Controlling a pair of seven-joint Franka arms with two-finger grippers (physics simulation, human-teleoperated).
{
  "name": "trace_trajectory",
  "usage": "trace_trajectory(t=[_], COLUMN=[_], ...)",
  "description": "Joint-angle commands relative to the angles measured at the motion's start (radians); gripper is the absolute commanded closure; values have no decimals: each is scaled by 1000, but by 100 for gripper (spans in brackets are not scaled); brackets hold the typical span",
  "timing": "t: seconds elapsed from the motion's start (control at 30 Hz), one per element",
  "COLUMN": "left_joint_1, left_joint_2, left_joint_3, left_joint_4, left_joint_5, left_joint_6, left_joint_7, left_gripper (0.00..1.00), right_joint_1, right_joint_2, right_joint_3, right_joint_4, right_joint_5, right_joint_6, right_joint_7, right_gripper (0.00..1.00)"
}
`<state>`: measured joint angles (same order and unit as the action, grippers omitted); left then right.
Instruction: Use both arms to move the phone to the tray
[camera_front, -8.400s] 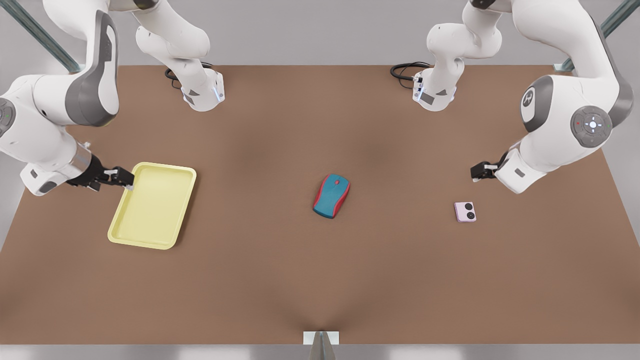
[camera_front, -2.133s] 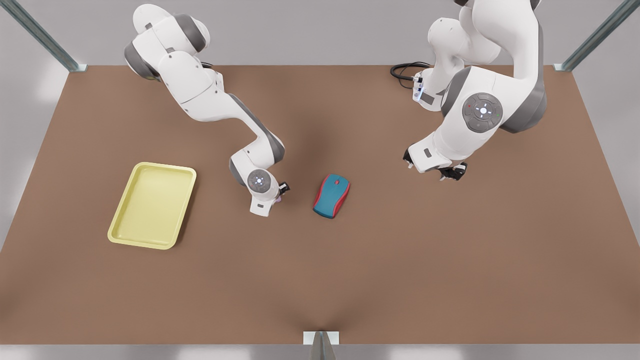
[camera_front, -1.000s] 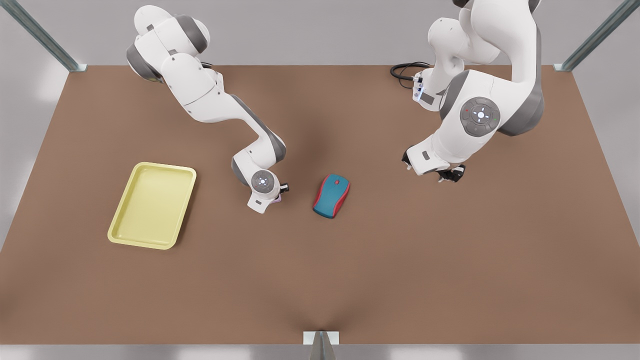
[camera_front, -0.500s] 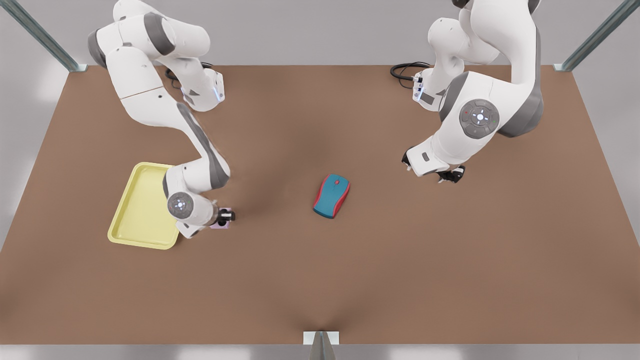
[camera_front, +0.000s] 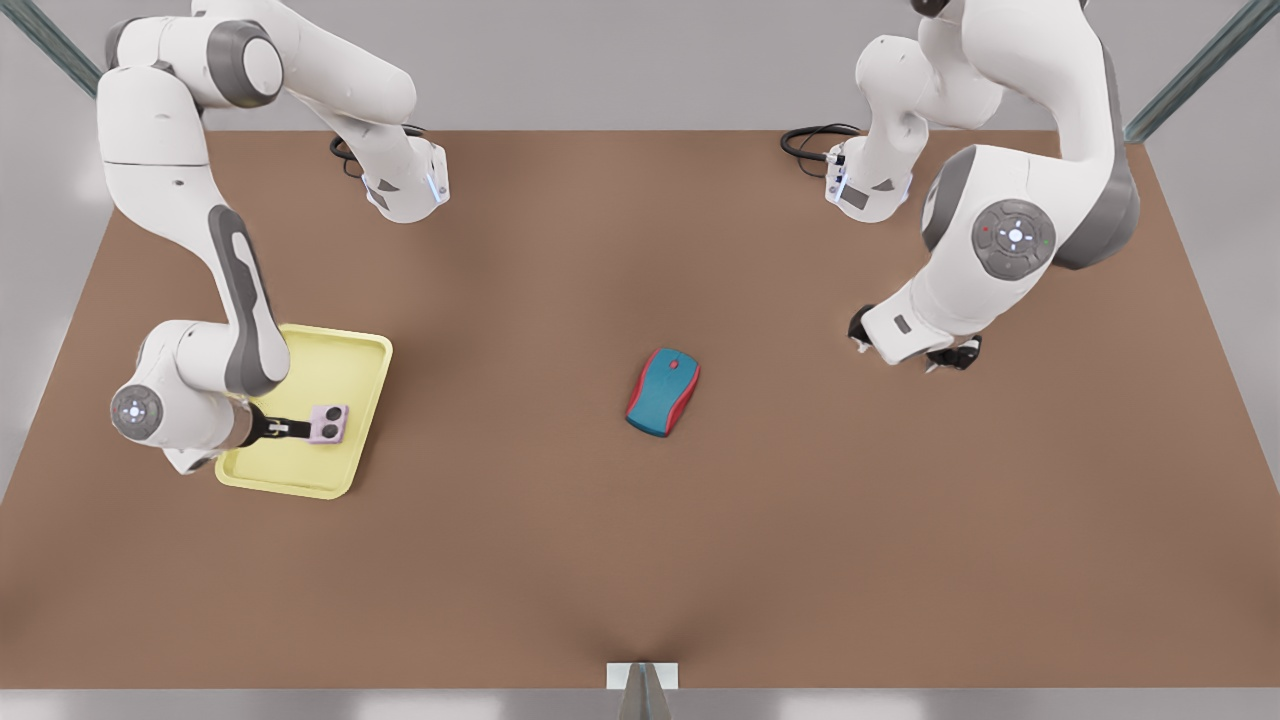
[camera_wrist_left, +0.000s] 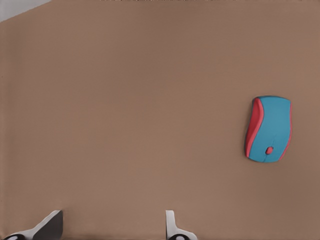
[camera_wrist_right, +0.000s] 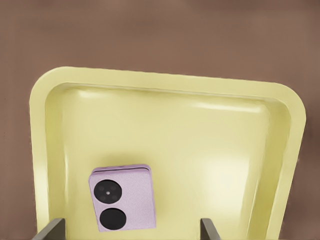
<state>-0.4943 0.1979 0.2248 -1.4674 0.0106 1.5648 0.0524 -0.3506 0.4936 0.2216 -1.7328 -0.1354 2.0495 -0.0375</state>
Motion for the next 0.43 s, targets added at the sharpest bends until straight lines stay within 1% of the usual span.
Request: trace_trajectory(t=[0.0,0.03,0.07,0.1,0.13,0.17,0.2,0.23,0.27,0.33,0.4], left_joint_1=[8,299,356,372,373,373,370,370,370,370,370], left_joint_2=[-18,-52,-89,-117,-109,-89,-19,8,8,11,14], left_joint_3=[35,-235,-277,-282,-280,-280,-278,-280,-278,-280,-280], left_joint_4=[2,-7,-43,-64,-54,-42,53,76,78,78,78], left_joint_5=[14,26,22,20,19,19,23,25,23,25,25], left_joint_6=[1,4,17,11,-2,-20,-112,-123,-123,-123,-124], left_joint_7=[18,27,33,58,58,56,50,47,47,47,49], left_gripper=[0,0,0,0,0,0,0,0,0,0,0], right_joint_1=[16,71,113,114,117,143,312,309,309,305,303], right_joint_2=[-21,-50,-113,-224,-266,-274,-299,-371,-385,-392,-392], right_joint_3=[51,62,64,80,85,58,-149,-142,-142,-139,-139], right_joint_4=[150,288,337,299,292,282,251,159,144,196,182], right_joint_5=[-1,-3,0,7,8,17,95,97,100,102,103], right_joint_6=[-224,-362,-456,-480,-525,-543,-546,-503,-502,-529,-500], right_joint_7=[-259,-167,-47,-7,28,28,27,27,27,30,16], right_gripper=[0,0,0,0,0,0,0,0,0,0,0])
